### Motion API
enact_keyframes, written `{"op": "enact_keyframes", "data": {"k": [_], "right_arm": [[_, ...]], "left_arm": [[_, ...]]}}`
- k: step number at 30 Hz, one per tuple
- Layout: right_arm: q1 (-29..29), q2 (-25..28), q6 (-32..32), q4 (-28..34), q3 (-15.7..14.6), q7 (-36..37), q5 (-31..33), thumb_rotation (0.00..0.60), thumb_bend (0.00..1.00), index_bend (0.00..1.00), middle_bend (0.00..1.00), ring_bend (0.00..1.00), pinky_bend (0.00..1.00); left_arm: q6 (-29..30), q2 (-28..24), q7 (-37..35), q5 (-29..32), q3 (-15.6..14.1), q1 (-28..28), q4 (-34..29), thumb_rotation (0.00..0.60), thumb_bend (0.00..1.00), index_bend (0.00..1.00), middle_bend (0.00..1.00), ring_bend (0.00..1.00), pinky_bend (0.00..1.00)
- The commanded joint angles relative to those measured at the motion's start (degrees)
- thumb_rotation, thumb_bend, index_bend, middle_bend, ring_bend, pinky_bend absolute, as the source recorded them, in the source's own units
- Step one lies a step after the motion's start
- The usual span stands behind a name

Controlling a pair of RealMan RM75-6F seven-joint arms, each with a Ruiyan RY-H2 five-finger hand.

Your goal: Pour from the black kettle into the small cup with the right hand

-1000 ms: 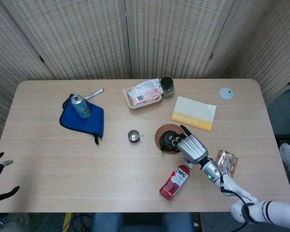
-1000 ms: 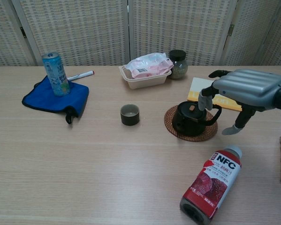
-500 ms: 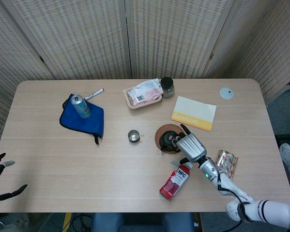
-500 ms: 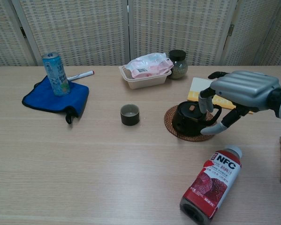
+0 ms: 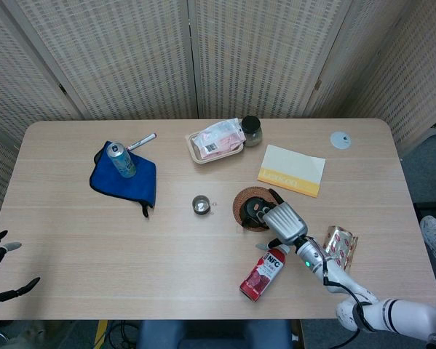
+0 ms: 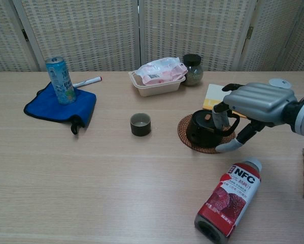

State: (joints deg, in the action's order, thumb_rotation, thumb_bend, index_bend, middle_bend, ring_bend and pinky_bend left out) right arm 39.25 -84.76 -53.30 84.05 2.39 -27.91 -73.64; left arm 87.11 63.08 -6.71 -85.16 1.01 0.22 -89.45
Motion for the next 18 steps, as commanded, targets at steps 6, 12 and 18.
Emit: {"op": "enact_keyframes", "data": {"k": [6,12,18], "right_arm": [[0.0,-0.1,0.6,-0.3,-0.5,-1.5,0.7,0.252,0.0,0.45,0.45,0.35,0.0],[-0.1,-0.3,0.9,-0.5,-0.8,-2.0,1.0,0.252,0.0,0.45,0.46,0.35,0.0],[-0.2,-0.3,1.5,-0.7,-1.1,-2.2,1.6,0.251,0.0,0.46,0.46,0.35,0.0]], "left_arm": [[0.1,0.2,-0.3,0.1,0.0,0.1,0.4,0.346,0.0,0.26,0.08,0.14,0.09],[0.0,0.3,-0.5,0.1,0.0,0.1,0.7,0.34,0.0,0.26,0.08,0.14,0.09],[0.0,0.4,-0.5,0.2,0.0,0.2,0.8,0.345,0.0,0.26,0.08,0.14,0.09]]}}
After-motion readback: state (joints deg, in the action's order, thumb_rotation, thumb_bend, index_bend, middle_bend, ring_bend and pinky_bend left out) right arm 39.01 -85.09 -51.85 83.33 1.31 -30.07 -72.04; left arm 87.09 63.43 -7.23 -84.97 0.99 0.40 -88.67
